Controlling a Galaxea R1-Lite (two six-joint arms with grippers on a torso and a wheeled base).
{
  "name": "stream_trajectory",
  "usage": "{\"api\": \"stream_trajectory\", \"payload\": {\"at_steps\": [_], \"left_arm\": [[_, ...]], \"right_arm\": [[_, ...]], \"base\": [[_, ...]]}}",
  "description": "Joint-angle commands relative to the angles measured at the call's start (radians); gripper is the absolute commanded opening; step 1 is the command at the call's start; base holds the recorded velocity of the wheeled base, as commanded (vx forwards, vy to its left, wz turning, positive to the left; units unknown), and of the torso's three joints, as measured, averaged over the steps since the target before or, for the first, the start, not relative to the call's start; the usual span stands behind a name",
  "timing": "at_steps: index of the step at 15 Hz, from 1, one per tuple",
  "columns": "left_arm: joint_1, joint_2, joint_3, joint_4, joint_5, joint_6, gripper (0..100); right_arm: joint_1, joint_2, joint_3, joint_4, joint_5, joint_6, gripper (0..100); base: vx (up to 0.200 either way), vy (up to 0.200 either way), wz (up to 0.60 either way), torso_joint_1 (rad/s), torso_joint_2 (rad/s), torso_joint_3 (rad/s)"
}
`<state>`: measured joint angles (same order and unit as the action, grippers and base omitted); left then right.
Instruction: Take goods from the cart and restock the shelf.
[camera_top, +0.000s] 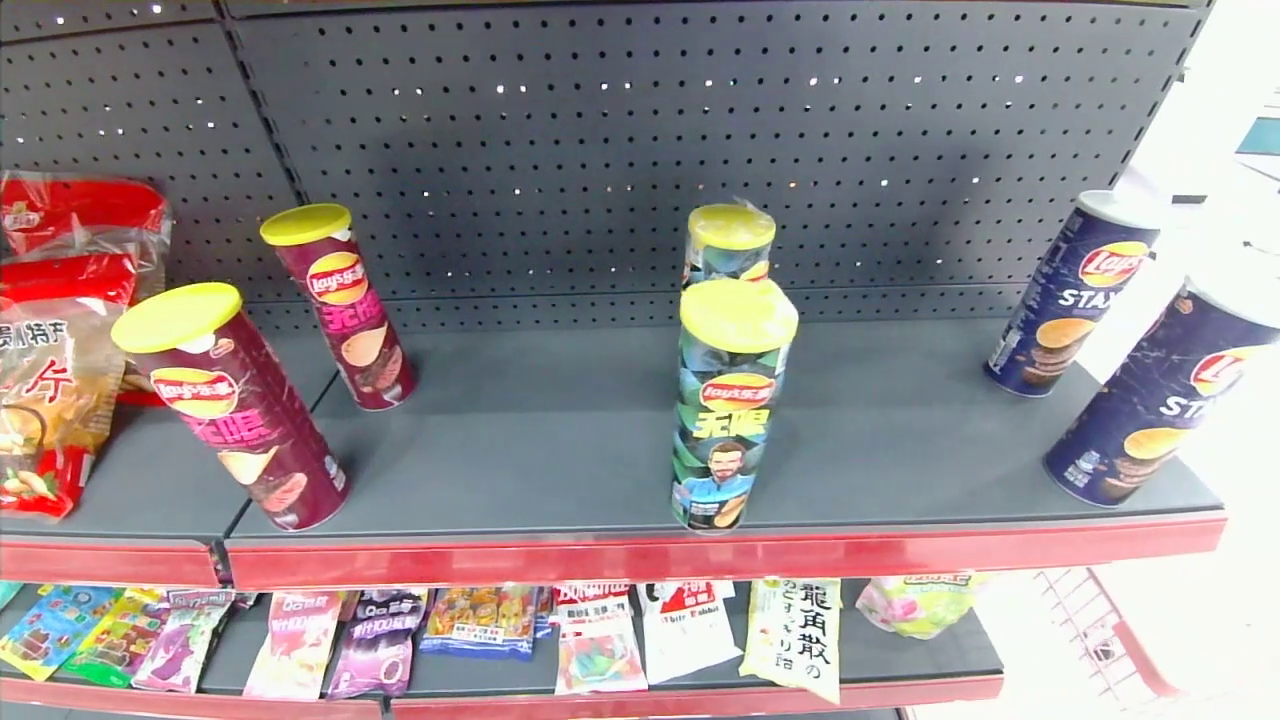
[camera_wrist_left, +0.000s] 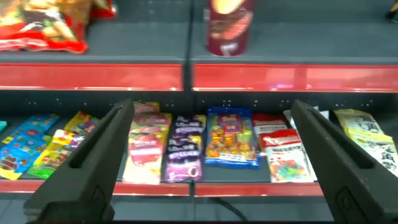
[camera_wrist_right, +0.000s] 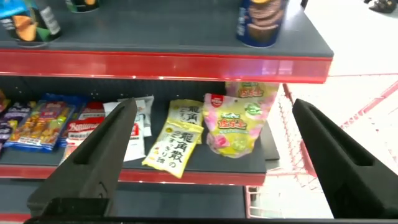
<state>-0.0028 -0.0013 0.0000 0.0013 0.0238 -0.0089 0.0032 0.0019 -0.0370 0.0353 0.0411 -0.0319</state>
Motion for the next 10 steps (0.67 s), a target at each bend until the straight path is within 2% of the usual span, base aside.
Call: {"api": "stream_trajectory", "payload": {"at_steps": [1, 10], "left_arm": [[0.0, 0.001, 0.0, 0.0, 0.001, 0.0, 100], [0.0, 0.001, 0.0, 0.0, 0.001, 0.0, 100]], "right_arm": [[0.0, 0.0, 0.0, 0.0, 0.0, 0.0, 100], [0.0, 0.0, 0.0, -0.002, -0.001, 0.001, 100]], "base": [[0.0, 0.0, 0.0, 0.0, 0.0, 0.0], [0.0, 0.0, 0.0, 0.0, 0.0, 0.0]]}}
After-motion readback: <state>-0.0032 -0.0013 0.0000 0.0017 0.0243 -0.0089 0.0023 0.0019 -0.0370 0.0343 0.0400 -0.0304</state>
